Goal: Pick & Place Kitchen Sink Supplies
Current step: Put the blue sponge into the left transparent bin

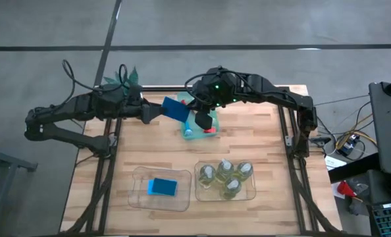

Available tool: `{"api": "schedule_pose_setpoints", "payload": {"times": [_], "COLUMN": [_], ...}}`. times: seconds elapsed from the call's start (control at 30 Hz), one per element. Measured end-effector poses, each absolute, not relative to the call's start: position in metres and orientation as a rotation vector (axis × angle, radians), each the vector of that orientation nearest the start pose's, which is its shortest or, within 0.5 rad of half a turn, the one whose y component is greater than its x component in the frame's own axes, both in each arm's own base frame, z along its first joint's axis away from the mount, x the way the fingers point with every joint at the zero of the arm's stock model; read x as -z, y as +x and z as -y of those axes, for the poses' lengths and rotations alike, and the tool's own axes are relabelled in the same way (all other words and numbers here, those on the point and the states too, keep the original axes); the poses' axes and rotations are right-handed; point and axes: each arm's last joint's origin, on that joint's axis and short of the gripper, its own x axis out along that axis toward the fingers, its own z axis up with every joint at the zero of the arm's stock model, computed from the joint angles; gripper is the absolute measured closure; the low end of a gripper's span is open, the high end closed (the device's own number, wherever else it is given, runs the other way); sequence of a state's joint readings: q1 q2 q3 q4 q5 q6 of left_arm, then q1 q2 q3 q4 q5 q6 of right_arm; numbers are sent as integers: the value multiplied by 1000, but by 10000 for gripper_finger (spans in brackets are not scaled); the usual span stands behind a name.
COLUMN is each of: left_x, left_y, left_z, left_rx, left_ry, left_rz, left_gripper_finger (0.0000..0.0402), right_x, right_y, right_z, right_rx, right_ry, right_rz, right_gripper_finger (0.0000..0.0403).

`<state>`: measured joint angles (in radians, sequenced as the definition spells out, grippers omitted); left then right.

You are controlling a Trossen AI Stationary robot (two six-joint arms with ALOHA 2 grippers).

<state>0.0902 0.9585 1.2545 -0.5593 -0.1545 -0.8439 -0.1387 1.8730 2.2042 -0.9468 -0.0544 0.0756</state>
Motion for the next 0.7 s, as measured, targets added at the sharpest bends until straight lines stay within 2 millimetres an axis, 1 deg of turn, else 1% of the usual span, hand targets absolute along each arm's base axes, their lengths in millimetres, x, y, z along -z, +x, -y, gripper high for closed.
{"api": "schedule_pose_setpoints", "payload": {"times": [0.07,0.17,0.33,0.47,0.53,0.7], "left_x": [-421,-419,-419,-420,-419,-413], "left_y": [176,176,176,176,176,174], "left_z": [-20,-20,-19,-18,-17,-9], "left_rx": [-337,-346,-319,-286,-272,-237], "left_ry": [-841,-848,-853,-849,-871,-963], "left_rz": [-171,-189,-200,-214,-226,-317], "left_gripper_finger": [208,238,315,380,391,376], "right_x": [-436,-436,-436,-436,-436,-435], "right_y": [385,385,386,386,386,382], "right_z": [52,52,48,48,47,47], "right_rx": [108,94,8,-1,-6,-9], "right_ry": [140,137,165,180,172,160], "right_rz": [-617,-617,-616,-617,-619,-647], "right_gripper_finger": [394,394,394,392,386,343]}}
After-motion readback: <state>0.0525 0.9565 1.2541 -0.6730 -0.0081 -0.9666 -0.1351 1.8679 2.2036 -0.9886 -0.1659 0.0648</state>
